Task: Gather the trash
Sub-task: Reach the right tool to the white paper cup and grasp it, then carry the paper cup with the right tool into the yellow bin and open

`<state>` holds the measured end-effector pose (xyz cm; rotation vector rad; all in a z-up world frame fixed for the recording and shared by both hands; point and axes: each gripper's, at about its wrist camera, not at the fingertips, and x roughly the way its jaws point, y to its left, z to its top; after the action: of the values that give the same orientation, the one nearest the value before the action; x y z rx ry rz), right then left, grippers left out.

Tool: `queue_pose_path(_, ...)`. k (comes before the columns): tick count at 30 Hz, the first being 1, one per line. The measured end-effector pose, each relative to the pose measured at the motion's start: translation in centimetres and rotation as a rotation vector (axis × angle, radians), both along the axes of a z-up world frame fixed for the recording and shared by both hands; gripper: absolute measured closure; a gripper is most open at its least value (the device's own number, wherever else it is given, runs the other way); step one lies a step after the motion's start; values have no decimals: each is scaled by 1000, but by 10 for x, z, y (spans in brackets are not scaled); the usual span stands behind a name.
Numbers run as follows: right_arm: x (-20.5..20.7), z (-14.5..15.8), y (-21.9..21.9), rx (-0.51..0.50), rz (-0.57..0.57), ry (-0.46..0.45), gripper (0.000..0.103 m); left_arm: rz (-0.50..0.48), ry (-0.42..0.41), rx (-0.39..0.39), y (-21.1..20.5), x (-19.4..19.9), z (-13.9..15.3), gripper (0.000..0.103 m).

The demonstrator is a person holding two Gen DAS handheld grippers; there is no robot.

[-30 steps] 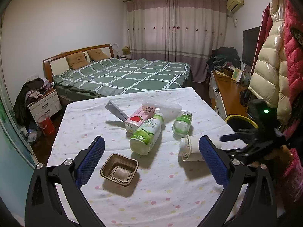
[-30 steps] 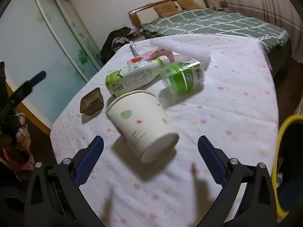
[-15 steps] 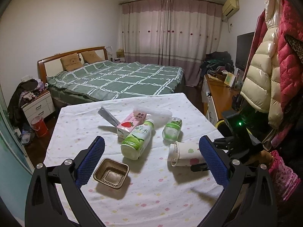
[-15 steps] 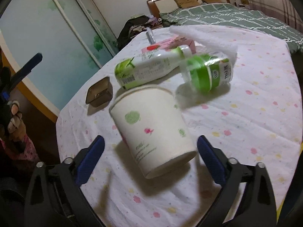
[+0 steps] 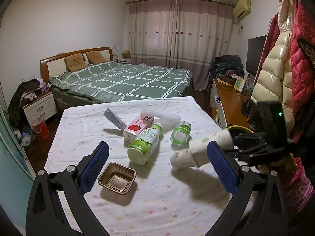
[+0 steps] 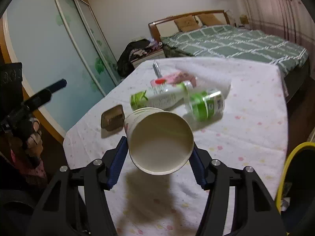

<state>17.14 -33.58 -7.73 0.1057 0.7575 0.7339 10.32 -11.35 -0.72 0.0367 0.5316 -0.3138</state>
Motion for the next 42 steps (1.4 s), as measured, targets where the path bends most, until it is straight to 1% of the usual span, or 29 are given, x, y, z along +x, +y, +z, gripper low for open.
queue_pose_path(7,-8,10,5,-17,-25,-17,46,7,3,-1,3,0,-1,5)
queue_pose_path(16,-13,16,-5,43,-71,-6,46,8,23,-4,5,4,-10,5)
queue_pose_path(20,-15,11,-12,36,-100,22,46,0,27,-4,2,6,-12,5)
queue_pose_path(25,-23,-10,-28,11,-148,78,46,-8,34,-1,-1,7,-14,5)
queue_pose_path(29,-34,-16,-42,18,-184,91,46,-13,33,-1,-2,8,-14,5)
queue_pose_path(32,-43,-15,-50,18,-201,86,46,-26,35,4,-8,8,-14,5)
queue_pose_path(36,-54,-8,-66,31,-251,64,46,-52,41,15,-18,9,-16,5)
queue_pose_path(38,-58,-5,-77,32,-288,50,46,-67,48,20,-23,9,-18,5)
queue_pose_path(42,-60,-2,-110,34,-401,35,46,-107,60,28,-37,11,-23,5)
